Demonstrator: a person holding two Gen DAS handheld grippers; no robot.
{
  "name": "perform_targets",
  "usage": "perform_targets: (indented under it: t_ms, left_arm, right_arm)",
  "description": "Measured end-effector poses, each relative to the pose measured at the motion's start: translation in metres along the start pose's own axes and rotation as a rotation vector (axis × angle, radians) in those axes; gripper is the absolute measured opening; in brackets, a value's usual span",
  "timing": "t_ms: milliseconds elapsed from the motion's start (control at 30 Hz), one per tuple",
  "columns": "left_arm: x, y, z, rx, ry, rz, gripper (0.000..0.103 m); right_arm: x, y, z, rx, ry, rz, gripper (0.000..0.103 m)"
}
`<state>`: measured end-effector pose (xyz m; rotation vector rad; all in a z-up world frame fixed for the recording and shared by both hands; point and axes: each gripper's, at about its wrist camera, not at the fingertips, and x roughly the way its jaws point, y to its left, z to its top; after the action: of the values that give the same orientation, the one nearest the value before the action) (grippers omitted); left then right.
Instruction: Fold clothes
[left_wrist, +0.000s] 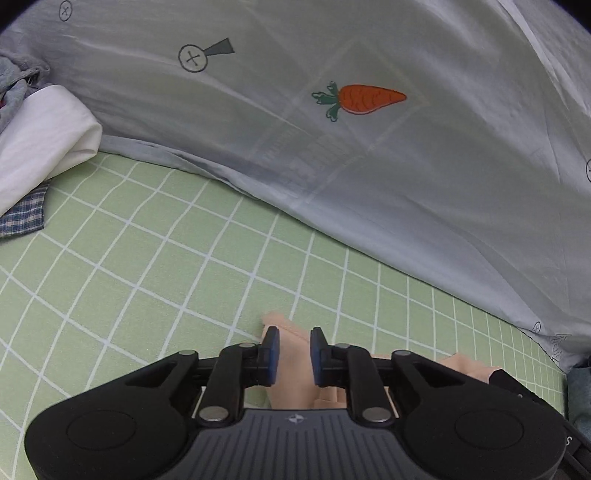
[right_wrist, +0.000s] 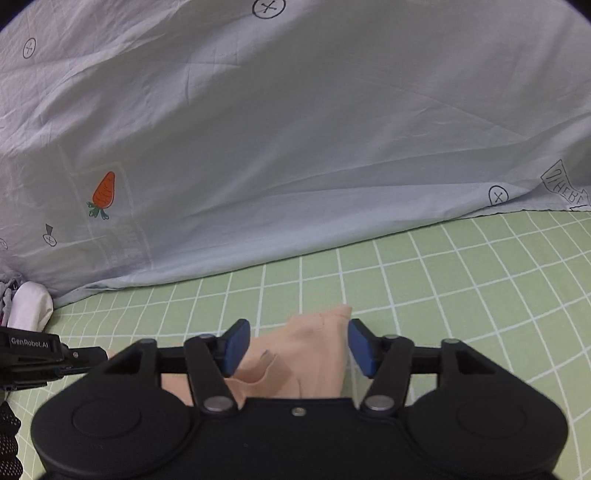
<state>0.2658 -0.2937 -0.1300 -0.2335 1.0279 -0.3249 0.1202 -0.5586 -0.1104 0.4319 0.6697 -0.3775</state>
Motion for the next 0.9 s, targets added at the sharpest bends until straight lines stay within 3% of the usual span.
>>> perform_targets:
  t_ms: [33, 67, 133, 300, 367, 467, 500, 567, 633, 733, 800, 900]
  left_arm:
    - [-0.005, 0.007, 0.001, -0.023, 0.004, 0.007, 0.047]
    - [-0.011, 0.011, -0.002, -0.029, 0.005, 0.009, 0.052]
    - [-0.024, 0.014, -0.012, -0.008, 0.01, 0.011, 0.072]
    - [-0.048, -0.003, -0.046, 0.14, 0.055, -0.039, 0.076]
    - [-0.051, -0.01, -0.055, 0.166, 0.053, -0.064, 0.076]
    - [-0.043, -0.019, -0.057, 0.168, 0.066, -0.099, 0.066]
    - [-0.039, -0.021, -0.057, 0.169, 0.07, -0.114, 0.06]
    - [-0.03, -0.025, -0.055, 0.159, 0.085, -0.12, 0.042]
    - [-0.022, -0.028, -0.055, 0.137, 0.105, -0.109, 0.006]
    - [-0.023, -0.03, -0.06, 0.131, 0.088, -0.102, 0.005]
    - [-0.032, -0.03, -0.059, 0.123, 0.061, -0.106, 0.005]
    - [-0.046, -0.03, -0.057, 0.107, 0.02, -0.114, 0.005]
  right_arm:
    - [-0.003, -0.004, 0.002, 0.0, 0.005, 0.004, 0.085]
    - [-0.007, -0.007, 0.003, -0.001, 0.015, 0.01, 0.086]
    - [-0.013, -0.01, 0.0, -0.014, 0.045, 0.022, 0.088]
    - [-0.043, -0.012, -0.024, -0.064, 0.038, 0.051, 0.086]
    - [-0.052, -0.009, -0.031, -0.083, 0.01, 0.087, 0.064]
    - [-0.046, -0.001, -0.031, -0.128, 0.029, 0.128, 0.037]
    - [-0.041, 0.003, -0.03, -0.146, 0.037, 0.127, 0.036]
    - [-0.028, 0.009, -0.028, -0.178, 0.073, 0.113, 0.036]
    - [-0.016, 0.013, -0.028, -0.212, 0.127, 0.088, 0.036]
    - [-0.011, 0.012, -0.033, -0.204, 0.155, 0.061, 0.027]
    - [-0.013, 0.004, -0.036, -0.135, 0.164, 0.075, 0.005]
    - [-0.025, -0.007, -0.037, -0.041, 0.132, 0.112, 0.004]
